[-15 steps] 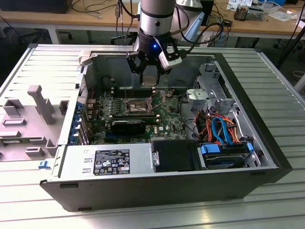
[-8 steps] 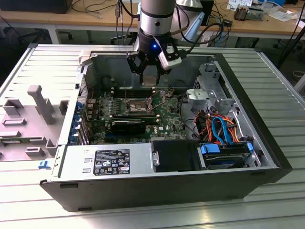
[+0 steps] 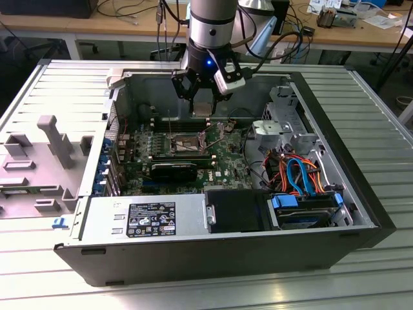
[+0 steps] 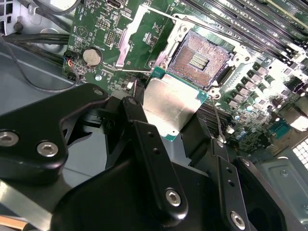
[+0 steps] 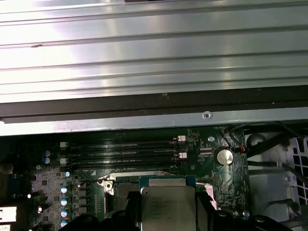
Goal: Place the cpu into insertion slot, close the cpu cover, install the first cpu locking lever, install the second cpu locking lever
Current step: 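Place the cpu into insertion slot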
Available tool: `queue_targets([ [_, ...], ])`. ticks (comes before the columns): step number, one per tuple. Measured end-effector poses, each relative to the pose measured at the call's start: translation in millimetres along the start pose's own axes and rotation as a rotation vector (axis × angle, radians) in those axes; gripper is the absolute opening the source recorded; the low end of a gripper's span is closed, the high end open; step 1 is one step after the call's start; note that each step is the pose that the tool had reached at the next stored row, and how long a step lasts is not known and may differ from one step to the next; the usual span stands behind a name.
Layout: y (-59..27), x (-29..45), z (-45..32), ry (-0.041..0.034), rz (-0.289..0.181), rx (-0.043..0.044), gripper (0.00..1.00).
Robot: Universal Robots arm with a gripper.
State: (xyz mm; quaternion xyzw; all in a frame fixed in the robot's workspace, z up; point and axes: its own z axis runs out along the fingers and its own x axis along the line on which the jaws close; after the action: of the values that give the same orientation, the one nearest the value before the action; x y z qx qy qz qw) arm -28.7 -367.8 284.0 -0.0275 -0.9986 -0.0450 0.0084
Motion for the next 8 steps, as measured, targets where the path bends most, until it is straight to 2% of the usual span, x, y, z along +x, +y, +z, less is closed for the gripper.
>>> queue_targets([
  [8,0.0,0.0,0.1,-0.0009,0.011,-0.0002,0.55],
])
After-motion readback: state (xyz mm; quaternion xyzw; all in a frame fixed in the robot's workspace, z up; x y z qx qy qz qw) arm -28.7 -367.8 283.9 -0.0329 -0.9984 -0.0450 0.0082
